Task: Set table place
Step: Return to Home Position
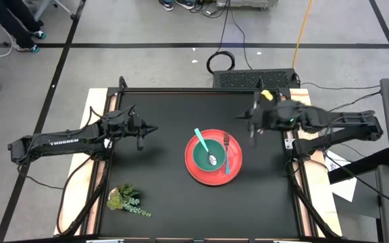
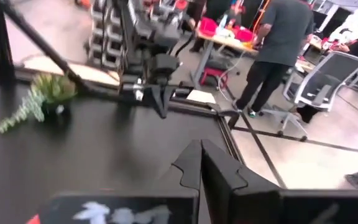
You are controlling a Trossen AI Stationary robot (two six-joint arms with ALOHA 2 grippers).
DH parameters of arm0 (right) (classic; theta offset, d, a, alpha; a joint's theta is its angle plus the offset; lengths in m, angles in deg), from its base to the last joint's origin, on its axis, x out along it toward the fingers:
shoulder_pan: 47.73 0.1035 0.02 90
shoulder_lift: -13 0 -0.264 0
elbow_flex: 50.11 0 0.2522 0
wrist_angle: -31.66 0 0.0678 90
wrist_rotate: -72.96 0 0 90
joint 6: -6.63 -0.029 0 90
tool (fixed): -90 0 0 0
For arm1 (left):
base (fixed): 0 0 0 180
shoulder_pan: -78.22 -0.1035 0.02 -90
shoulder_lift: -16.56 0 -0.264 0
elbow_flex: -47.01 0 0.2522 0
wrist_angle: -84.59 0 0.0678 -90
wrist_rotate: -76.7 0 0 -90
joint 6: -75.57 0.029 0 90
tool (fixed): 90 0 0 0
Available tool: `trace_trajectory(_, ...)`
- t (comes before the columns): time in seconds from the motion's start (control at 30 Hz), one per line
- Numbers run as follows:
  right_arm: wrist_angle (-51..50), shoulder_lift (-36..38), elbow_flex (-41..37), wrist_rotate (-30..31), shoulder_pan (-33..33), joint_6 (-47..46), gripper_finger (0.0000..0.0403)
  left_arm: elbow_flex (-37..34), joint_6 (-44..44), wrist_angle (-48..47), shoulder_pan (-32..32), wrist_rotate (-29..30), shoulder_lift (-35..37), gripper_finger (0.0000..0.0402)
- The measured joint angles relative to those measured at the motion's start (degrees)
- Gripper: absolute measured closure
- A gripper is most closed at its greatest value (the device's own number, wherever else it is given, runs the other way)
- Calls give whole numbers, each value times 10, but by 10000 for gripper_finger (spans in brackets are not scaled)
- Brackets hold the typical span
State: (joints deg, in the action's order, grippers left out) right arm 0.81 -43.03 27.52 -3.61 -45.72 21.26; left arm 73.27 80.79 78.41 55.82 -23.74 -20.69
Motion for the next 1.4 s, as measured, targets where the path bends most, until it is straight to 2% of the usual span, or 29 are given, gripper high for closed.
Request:
trace_trajectory(0.2,10,82,-49,-20,-44,-34,403,0,-2,0,0,0,0,387)
trace_trajectory(0.4,70,158,-117,-60,-45,-87,403,0,0,0,0,0,0,387)
trace_trajectory(0.57,92,197,-180,-63,-45,-126,403,0,0,0,0,0,0,387)
trace_trajectory(0.7,113,222,-237,-85,-40,-122,403,0,1,0,0,0,0,387)
trace_trajectory(0.87,231,247,-330,-96,-40,-127,403,0,1,5,0,0,0,387)
trace_trajectory(0.93,263,255,-354,-121,-40,-136,403,0,1,5,0,0,0,387)
trace_trajectory(1.1,298,259,-381,-149,-37,-136,403,0,1,5,0,0,0,387)
trace_trajectory(1.4,282,262,-383,-152,-36,-182,403,0,-4,5,0,0,0,387)
